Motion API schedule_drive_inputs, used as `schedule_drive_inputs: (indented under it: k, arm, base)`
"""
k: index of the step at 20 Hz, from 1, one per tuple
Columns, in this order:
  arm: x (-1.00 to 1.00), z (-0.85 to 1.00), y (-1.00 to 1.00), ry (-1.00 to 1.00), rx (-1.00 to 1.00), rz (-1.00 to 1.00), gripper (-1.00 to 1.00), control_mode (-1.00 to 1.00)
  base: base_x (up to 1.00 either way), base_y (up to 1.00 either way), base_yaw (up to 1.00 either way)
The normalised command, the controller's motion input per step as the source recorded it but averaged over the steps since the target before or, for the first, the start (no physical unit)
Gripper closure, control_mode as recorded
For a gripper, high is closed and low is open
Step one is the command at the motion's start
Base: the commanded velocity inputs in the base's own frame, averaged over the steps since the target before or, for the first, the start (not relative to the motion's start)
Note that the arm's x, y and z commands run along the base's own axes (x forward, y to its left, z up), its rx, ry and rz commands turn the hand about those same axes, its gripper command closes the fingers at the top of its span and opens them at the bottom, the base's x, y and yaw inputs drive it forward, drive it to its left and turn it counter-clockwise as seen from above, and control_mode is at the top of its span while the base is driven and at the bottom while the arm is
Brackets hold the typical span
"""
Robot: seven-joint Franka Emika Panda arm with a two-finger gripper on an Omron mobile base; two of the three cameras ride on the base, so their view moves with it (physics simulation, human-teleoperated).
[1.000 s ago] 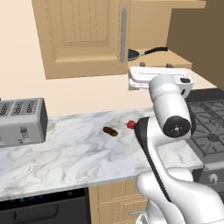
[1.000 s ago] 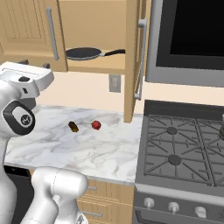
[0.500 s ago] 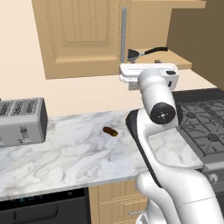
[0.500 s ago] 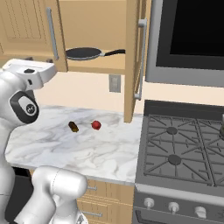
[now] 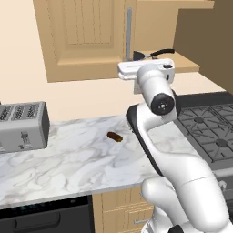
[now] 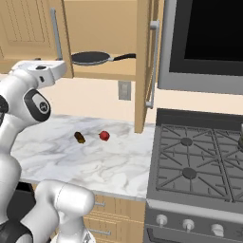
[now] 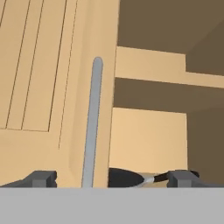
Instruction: Pick the pan from the cabinet and place it on the stove. Then turn on the stove burner for the pan.
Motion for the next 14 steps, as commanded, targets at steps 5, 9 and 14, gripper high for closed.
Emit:
schedule_drive_inputs:
  k: [5, 9, 14]
  arm:
    - [0.37, -0.01, 0.22, -0.03, 0.00, 0.03, -1.00, -1.00]
    - [0.35, 0.00, 0.19, 0.00, 0.00, 0.00, -1.00, -1.00]
    - [0.34, 0.00, 0.14, 0.00, 0.00, 0.00, -1.00, -1.00]
  base:
    - [0.00, 0.00, 0.00]
    - [0.00, 0.00, 0.00]
    - [0.00, 0.00, 0.00]
